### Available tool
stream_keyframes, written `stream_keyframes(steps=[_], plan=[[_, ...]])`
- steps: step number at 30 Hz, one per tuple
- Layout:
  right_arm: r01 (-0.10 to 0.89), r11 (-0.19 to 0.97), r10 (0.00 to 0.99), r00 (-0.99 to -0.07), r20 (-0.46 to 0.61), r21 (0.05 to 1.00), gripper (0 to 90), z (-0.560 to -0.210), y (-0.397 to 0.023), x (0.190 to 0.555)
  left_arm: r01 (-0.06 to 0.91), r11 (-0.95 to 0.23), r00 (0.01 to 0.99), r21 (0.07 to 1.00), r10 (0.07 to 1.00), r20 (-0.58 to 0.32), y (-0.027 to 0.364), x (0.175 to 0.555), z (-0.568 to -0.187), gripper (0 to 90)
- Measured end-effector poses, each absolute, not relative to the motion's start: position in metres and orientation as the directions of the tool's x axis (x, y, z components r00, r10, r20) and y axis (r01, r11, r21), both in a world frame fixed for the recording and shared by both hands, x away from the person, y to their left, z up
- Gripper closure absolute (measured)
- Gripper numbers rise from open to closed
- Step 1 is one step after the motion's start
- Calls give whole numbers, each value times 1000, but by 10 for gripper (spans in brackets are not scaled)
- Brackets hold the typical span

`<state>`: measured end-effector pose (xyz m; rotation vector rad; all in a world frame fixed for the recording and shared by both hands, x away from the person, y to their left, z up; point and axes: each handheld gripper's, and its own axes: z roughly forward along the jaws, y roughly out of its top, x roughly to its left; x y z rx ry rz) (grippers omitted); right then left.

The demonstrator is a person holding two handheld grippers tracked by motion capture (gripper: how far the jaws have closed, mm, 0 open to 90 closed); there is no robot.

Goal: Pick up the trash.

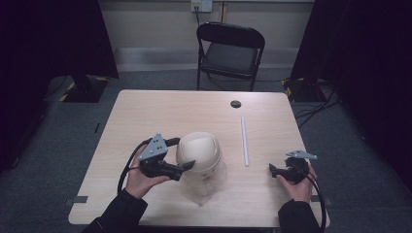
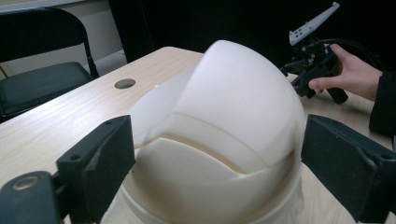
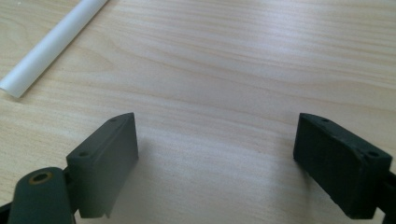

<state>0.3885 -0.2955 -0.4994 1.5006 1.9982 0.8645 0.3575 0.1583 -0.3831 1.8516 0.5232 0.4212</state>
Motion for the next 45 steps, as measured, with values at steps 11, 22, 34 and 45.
stream_keyframes(steps=[11, 22, 34, 45], plan=[[649, 194, 962, -273, -12, 736, 129, -499, -295, 388, 150, -228, 853, 962, 522, -10, 161, 362, -376, 154], [650, 194, 962, -274, -12, 735, 129, -499, -296, 388, 148, -272, 859, 951, 513, 13, 149, 364, -383, 75], [649, 194, 962, -273, -12, 736, 129, -499, -295, 388, 170, -215, 873, 962, 485, -46, 153, 368, -374, 148], [649, 194, 962, -273, -13, 736, 129, -499, -295, 388, 166, -176, 837, 970, 545, -44, 162, 380, -368, 174]])
